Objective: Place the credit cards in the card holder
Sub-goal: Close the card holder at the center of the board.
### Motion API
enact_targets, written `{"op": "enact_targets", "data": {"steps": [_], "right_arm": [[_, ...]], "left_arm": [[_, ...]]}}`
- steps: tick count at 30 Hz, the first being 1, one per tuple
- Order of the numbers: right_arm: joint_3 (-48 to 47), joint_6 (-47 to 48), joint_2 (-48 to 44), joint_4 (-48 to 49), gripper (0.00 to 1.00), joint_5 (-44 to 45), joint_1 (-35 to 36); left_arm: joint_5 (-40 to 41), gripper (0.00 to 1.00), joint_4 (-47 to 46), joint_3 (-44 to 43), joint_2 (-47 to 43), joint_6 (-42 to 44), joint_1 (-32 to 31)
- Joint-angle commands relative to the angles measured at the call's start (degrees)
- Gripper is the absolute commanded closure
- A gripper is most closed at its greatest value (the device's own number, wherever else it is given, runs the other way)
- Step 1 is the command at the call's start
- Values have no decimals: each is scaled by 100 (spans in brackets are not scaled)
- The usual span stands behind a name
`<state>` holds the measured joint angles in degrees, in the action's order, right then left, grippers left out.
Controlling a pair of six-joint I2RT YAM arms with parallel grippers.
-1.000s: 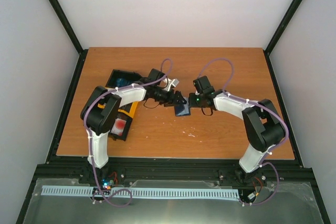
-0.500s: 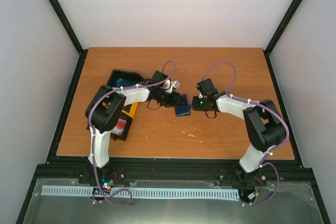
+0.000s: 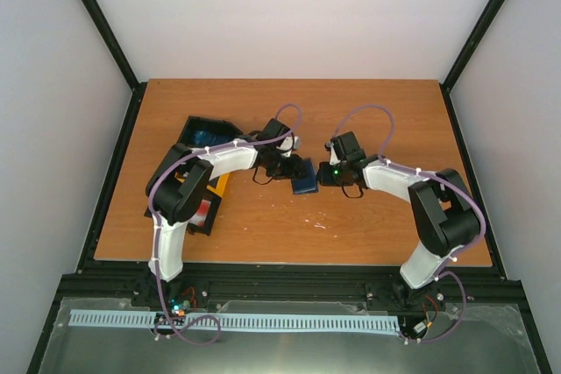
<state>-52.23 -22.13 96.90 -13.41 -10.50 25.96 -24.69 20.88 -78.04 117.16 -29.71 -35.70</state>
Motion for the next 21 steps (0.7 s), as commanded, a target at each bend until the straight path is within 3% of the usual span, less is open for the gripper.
{"op": "enact_targets", "data": {"steps": [1, 9, 14, 18, 21], "right_arm": [[135, -449, -572, 197, 75, -328, -20], [53, -685, -214, 178, 72, -1099, -13], [-108, -673, 59, 58, 72, -1106, -11], [-209, -747, 252, -124, 80, -870, -8], [-211, -794, 453, -117, 87, -976, -8]], "left_arm": [[789, 56, 882, -172, 256, -92, 28], [443, 54, 950, -319, 234, -88, 28], [501, 52, 1116, -434, 368, -106, 28], [513, 52, 1118, -371, 357, -187, 28], [294, 44, 969, -218, 228, -351, 37]]}}
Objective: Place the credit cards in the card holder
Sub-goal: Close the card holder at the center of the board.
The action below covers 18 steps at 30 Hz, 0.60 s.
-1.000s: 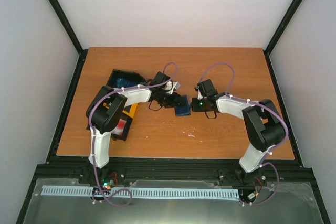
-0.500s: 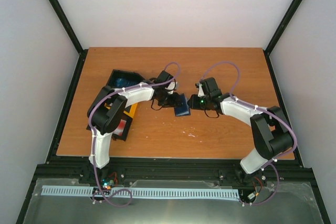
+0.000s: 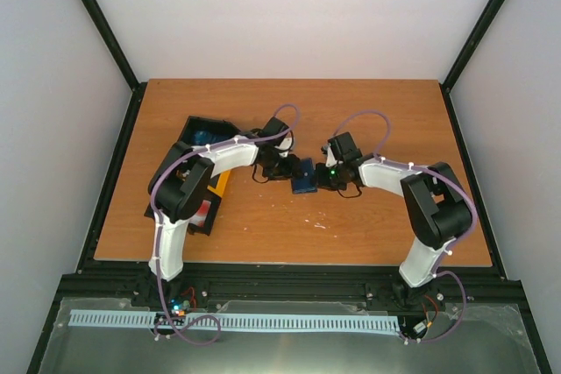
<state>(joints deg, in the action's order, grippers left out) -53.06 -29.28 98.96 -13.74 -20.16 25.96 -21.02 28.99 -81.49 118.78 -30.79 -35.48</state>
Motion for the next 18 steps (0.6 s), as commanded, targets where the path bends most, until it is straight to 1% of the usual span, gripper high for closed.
{"op": "enact_targets", "data": {"steps": [1, 5, 8, 11, 16, 18], "right_arm": [[-117, -109, 307, -78, 89, -57, -11], [-45, -352, 582, -3, 97, -346, -52], [46, -459, 752, 158, 97, -669, -117], [44, -495, 880, 167, 97, -969, -204], [11, -478, 1038, 174, 97, -1466, -308], [6, -421, 1106, 220, 97, -1754, -333]], "left_arm": [[-176, 41, 62, 221, -5, -334, 34], [-814, 34, -611, 887, -316, -805, 200], [-1130, 33, -993, 1324, -441, -1112, 353], [-1555, 33, -1459, 1652, -519, -1274, 451], [-1811, 36, -1898, 1671, -504, -1353, 562], [-1973, 38, -2301, 1733, -463, -1385, 645]]}}
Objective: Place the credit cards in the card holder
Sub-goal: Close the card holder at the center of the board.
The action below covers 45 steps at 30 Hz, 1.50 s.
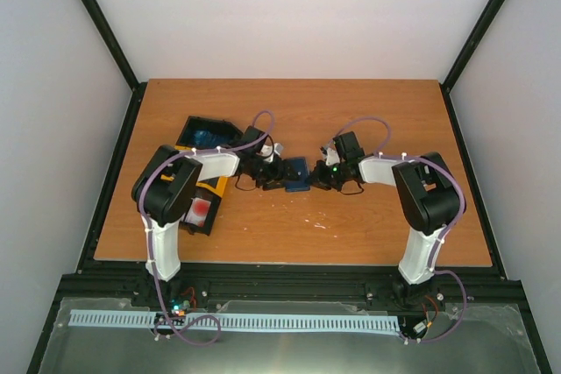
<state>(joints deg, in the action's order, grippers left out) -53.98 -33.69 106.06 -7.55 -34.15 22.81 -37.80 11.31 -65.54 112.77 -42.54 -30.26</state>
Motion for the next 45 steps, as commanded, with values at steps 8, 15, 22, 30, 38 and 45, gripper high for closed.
{"op": "enact_targets", "data": {"steps": [8, 15, 22, 30, 38, 45], "right_arm": [[43, 124, 489, -267, 97, -874, -48], [28, 156, 492, -229, 97, -1063, -53], [-28, 193, 541, -414, 97, -857, -79], [-190, 357, 396, -652, 97, -776, -84], [432, 574, -1358, -260, 75, -149, -432], [778, 1542, -3355, -109, 66, 741, -500]], "left_arm": [[-841, 51, -1079, 138, 300, -271, 205], [-1010, 58, -1334, 69, 448, -278, 205], [1, 51, -1340, 237, 110, 58, 196], [-591, 87, -1741, 233, 220, -24, 187], [-1286, 99, -392, -336, -396, 651, 476], [-2564, 99, 1159, -1134, -1125, 778, 645]]}}
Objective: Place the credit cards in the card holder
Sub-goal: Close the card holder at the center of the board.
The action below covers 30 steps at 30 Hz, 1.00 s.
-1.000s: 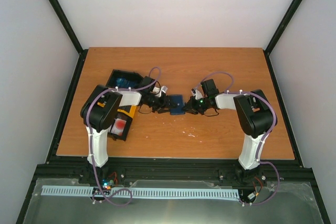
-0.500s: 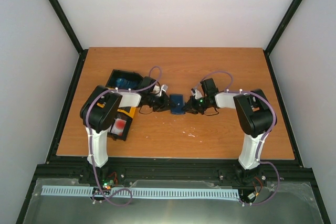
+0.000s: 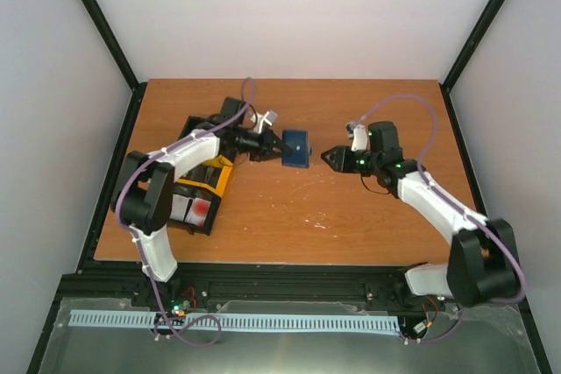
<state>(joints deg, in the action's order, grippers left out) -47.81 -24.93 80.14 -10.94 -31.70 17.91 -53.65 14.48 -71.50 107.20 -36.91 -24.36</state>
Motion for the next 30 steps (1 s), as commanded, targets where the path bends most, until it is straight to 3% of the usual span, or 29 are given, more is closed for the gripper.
{"op": "enact_targets", "data": {"steps": [1, 7, 13, 30], "right_arm": [[205, 759, -970, 362, 65, 501, -3], [378, 1501, -1947, 640, 61, 613, 63], [240, 2289, -2149, 512, 59, 523, 372], [-32, 2163, -1613, 849, 59, 897, 926]], "left_arm": [[-1133, 99, 904, -591, -650, 123, 61], [-1781, 99, 730, -723, -1048, -829, 63], [-2116, 99, 105, -452, -1379, -2030, 63], [-2118, 99, 167, -290, -1594, -1969, 63]]}}
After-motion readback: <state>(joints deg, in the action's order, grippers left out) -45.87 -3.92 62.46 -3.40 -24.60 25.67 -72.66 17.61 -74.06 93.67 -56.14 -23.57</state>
